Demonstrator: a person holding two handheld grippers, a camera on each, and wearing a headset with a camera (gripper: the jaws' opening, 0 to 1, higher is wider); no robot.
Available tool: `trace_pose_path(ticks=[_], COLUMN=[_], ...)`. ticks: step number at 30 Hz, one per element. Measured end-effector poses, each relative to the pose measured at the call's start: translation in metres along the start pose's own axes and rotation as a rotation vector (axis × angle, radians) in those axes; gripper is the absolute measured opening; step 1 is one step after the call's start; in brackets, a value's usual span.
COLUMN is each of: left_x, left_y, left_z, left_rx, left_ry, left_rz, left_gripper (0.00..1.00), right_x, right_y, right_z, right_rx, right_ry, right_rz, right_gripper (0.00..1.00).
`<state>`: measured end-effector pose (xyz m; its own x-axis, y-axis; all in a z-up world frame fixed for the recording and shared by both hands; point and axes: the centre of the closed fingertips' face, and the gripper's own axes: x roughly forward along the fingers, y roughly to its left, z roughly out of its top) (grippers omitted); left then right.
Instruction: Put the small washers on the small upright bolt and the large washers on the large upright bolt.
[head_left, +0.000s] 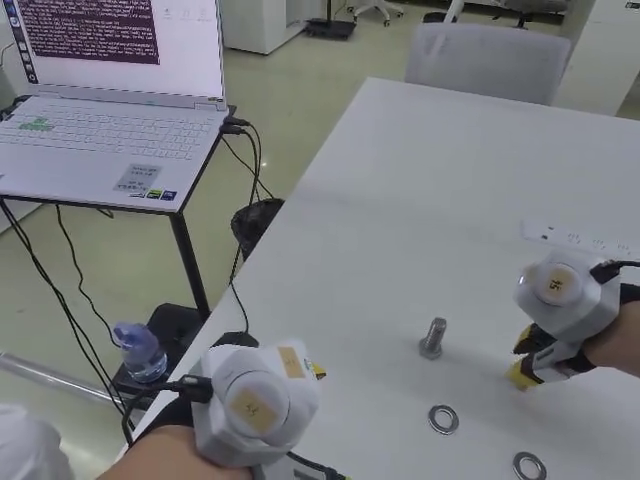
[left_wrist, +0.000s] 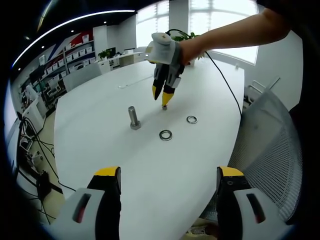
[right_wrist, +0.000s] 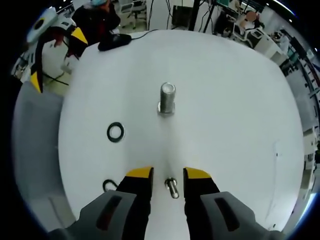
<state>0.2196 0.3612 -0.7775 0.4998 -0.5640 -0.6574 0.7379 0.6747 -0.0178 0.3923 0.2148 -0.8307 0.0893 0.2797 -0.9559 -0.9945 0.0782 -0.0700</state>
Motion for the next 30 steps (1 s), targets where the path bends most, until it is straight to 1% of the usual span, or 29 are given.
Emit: trace_pose_path(ticks=[1, 4, 6, 10, 17, 18, 19, 21, 24, 28, 30], left_x=[0.0, -0.002, -0.002, -0.003, -0.003, -0.003, -0.003, -0.003, -0.003, -0.005, -0.005], left_y=[0.0, 0.001, 0.001, 0.001, 0.001, 0.0, 0.0, -0.001, -0.001, 0.0, 0.0], left_z=[0.0, 0.001, 0.001, 0.003, 0.003, 0.004, 0.006, 0.007, 0.008, 0.008, 0.007], left_rx=[0.001, 0.001, 0.002, 0.003, 0.002, 0.004, 0.015, 0.001, 0.002, 0.005, 0.004], left_ry=[0.0, -0.006, -0.008, -0.013, -0.017, -0.022, -0.038, -0.039, -0.05, -0.048, -0.048], left_rz=[0.0, 0.004, 0.006, 0.01, 0.01, 0.009, 0.01, 0.005, 0.007, 0.012, 0.012], left_gripper=[0.78, 0.8, 0.8, 0.82, 0.85, 0.85, 0.85, 0.85, 0.86, 0.87, 0.88], right_x=[0.0, -0.004, -0.005, -0.005, -0.003, -0.003, -0.003, -0.003, -0.004, -0.004, -0.003], right_y=[0.0, 0.008, 0.011, 0.022, 0.04, 0.042, 0.044, 0.048, 0.054, 0.065, 0.069], right_z=[0.003, 0.015, 0.02, 0.029, 0.034, 0.035, 0.035, 0.037, 0.039, 0.043, 0.044], right_rx=[-0.007, -0.036, -0.047, -0.076, -0.132, -0.134, -0.139, -0.148, -0.167, -0.186, -0.193], right_ry=[-0.004, -0.012, -0.017, -0.029, -0.034, -0.034, -0.036, -0.041, -0.048, -0.061, -0.06], right_rz=[0.001, 0.01, 0.016, 0.037, 0.064, 0.067, 0.069, 0.075, 0.082, 0.097, 0.099], right_gripper=[0.26, 0.27, 0.28, 0.29, 0.32, 0.32, 0.33, 0.34, 0.34, 0.35, 0.36])
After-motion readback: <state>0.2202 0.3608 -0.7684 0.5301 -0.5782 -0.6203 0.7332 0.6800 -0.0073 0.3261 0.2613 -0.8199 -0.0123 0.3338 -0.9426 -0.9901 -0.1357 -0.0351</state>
